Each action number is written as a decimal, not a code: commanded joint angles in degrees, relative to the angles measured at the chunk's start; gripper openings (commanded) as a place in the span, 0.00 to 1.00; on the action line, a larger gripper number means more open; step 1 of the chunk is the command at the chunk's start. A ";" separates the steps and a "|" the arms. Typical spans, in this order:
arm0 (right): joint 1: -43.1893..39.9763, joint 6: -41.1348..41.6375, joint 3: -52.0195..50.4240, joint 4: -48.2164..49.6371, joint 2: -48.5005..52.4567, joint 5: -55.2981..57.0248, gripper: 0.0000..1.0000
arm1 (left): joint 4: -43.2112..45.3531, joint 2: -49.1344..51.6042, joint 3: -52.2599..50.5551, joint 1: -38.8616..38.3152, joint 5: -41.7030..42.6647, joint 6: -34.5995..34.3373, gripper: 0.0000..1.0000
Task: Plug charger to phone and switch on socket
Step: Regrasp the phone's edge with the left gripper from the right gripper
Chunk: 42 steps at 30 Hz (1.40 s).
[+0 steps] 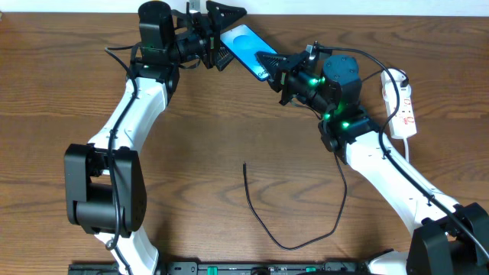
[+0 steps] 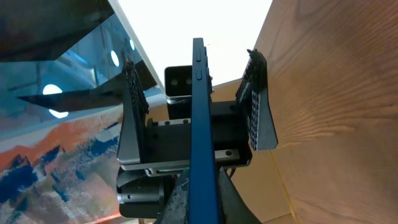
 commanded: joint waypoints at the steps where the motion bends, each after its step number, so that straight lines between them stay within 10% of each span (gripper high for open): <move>1: 0.92 1.16 0.52 0.81 -0.31 1.57 0.01 | 0.31 -1.33 1.70 0.20 -1.42 0.76 0.96; 29: 3.28 1.75 0.52 0.81 -0.31 4.79 0.01 | 0.33 -1.36 1.70 -0.68 -1.38 -2.05 0.73; 42: 3.34 1.73 0.52 0.81 -0.31 5.01 0.01 | 0.31 -1.33 1.70 -0.79 -1.36 -2.54 0.45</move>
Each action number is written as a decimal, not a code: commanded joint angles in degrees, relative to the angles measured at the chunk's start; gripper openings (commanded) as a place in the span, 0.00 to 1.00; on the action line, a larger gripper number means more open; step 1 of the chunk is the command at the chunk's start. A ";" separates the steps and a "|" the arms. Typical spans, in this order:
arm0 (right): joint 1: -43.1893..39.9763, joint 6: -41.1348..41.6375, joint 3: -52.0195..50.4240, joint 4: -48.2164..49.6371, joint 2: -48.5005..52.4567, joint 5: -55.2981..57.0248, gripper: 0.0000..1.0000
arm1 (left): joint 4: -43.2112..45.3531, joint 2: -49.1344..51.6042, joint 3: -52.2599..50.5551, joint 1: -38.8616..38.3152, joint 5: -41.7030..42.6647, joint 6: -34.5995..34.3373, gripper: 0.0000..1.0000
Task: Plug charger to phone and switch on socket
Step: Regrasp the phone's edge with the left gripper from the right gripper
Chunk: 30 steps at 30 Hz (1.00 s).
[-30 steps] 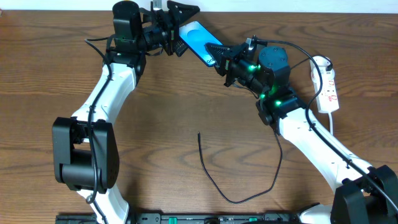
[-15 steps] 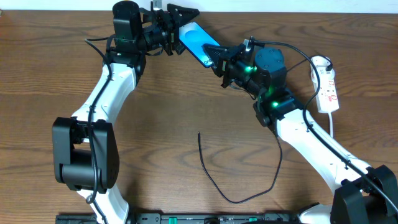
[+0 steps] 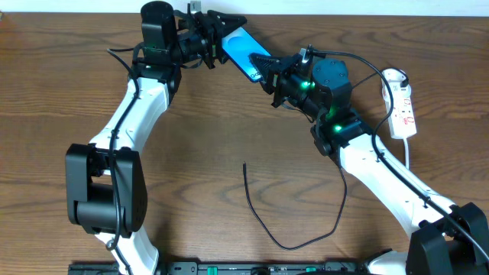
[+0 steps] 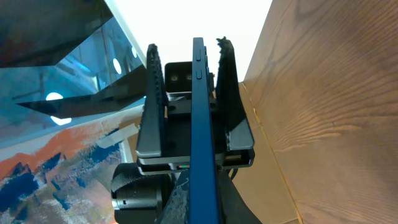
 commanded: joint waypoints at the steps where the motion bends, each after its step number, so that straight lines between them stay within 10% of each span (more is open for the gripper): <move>1: 0.39 0.37 0.52 0.81 -0.31 0.31 0.01 | 0.28 -1.33 1.68 -0.20 -0.33 0.09 0.42; 30: 0.66 0.33 0.52 0.76 -0.31 0.50 0.01 | 0.31 -1.33 1.68 -1.09 -0.33 0.09 0.08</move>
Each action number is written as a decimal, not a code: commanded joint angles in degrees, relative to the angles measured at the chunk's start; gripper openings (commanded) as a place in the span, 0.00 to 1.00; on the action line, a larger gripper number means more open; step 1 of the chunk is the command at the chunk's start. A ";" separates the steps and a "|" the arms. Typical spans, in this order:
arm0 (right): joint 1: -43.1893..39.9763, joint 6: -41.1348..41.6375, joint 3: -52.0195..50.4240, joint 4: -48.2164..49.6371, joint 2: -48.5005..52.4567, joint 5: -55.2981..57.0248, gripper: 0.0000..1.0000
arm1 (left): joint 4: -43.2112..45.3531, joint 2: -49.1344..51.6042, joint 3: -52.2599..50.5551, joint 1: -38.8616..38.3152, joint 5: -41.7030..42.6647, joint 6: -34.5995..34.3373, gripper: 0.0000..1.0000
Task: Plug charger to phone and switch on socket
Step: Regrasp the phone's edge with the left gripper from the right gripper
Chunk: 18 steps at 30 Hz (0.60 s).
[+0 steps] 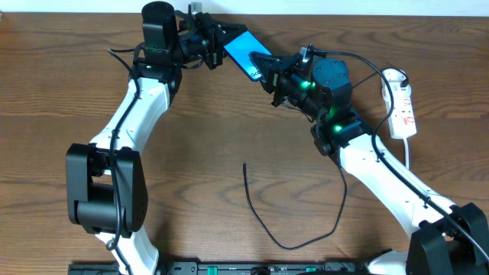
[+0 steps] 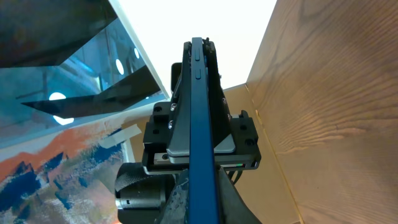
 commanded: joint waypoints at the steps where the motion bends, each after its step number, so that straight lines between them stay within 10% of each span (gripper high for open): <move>1: 0.61 0.33 0.52 0.31 -0.31 -0.02 0.01 | 0.74 -1.33 1.68 -0.87 -0.15 0.55 0.08; 7: 0.61 0.33 0.52 0.09 -0.31 -0.02 0.01 | 0.72 -1.33 1.68 -0.96 -0.15 0.52 0.08; 18: 0.59 0.33 0.52 0.09 -0.31 -0.02 0.36 | 0.72 -1.33 1.68 -0.96 -0.13 0.52 0.07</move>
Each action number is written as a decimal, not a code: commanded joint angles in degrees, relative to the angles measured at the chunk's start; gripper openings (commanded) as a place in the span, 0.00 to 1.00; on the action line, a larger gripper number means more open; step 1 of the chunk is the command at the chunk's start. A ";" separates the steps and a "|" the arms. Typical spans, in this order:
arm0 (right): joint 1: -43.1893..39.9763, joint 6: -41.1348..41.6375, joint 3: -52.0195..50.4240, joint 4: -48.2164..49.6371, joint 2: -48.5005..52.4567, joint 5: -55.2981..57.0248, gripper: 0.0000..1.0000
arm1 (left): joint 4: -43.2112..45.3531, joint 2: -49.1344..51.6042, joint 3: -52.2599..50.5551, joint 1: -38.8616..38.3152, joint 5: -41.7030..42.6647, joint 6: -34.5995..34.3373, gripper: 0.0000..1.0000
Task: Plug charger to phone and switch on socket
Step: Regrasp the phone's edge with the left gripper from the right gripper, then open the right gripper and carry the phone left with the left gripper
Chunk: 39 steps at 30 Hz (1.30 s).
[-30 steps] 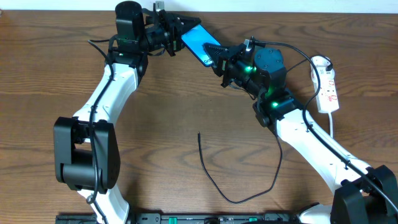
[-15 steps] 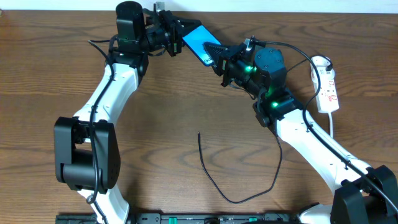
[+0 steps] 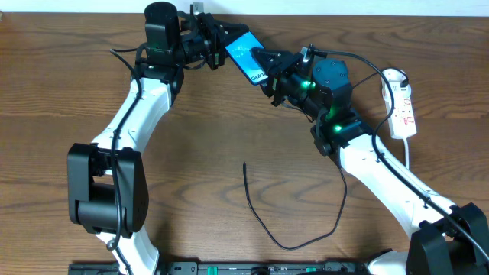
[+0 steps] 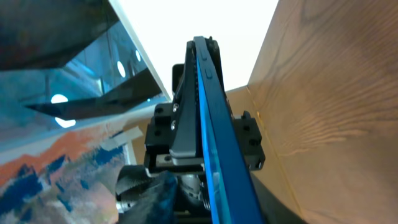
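The blue phone is held in the air over the table's far edge, edge-on and tilted in the right wrist view. My left gripper comes from the left and is shut on its far end; its fingers press against the phone. My right gripper sits at the phone's near end, open, with a gap between its left finger and the phone. The black charger cable lies on the table, its free end pointing away.
A white power strip lies at the right edge of the wooden table, with its white cord running past the right arm. The cable's loop curves back toward the right arm's base.
My right gripper's fingers have parted from the phone's near end. The phone now leans in the right wrist view. The left gripper stays shut on the phone's far end.
My right gripper held the phone up while the left gripper stood wide open around its far end. The left fingers were then closer to it, then shut on it. Now the right gripper has let go, and the left gripper alone holds the phone.
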 commanded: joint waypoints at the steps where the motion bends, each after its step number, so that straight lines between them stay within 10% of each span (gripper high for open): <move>1: 0.55 -0.04 0.52 0.09 -0.31 -0.55 0.40 | 0.76 -1.33 1.68 -0.35 0.79 0.04 0.07; 17: 0.44 -0.90 0.52 -0.11 -0.31 -0.57 0.99 | 0.74 -1.33 1.68 2.01 0.79 0.07 0.07; 39: -1.60 -13.66 0.52 -0.39 -0.31 -1.46 0.99 | 0.76 -1.33 1.68 16.20 16.31 0.37 0.08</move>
